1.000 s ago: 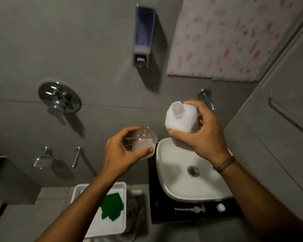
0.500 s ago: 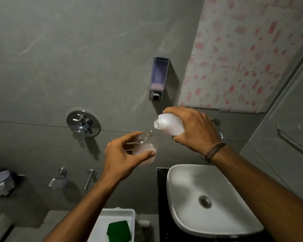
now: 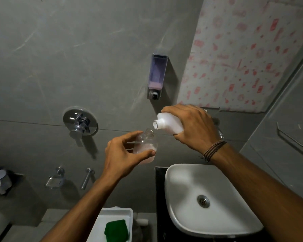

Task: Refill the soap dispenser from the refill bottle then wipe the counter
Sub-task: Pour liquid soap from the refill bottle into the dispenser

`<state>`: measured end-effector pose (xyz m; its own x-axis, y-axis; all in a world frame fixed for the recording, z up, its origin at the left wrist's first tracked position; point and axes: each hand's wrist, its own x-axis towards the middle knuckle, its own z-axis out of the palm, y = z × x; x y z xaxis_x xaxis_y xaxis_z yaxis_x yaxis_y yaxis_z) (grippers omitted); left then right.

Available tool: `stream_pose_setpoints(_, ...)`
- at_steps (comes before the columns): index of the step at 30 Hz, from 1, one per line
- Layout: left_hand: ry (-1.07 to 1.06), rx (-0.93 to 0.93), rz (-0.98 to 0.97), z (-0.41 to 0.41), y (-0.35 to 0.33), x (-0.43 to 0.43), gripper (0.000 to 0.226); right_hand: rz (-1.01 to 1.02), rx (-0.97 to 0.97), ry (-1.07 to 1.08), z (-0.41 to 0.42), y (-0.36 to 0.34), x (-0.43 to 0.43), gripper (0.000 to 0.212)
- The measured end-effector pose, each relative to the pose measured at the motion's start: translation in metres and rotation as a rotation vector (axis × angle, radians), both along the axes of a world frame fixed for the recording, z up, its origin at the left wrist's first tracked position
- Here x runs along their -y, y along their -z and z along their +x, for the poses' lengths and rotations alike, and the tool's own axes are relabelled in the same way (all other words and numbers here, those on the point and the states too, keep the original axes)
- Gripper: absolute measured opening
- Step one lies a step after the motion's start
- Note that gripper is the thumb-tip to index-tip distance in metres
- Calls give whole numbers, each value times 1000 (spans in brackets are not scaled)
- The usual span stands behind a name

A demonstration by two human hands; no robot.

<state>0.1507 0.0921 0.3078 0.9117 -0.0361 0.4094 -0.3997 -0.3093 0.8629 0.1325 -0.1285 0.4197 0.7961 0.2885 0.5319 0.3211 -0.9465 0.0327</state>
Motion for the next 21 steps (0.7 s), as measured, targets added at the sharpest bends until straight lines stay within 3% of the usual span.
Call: stream_pose_setpoints(21, 30, 9, 12, 5, 6, 11, 80, -62, 20, 11, 3, 4, 12, 66)
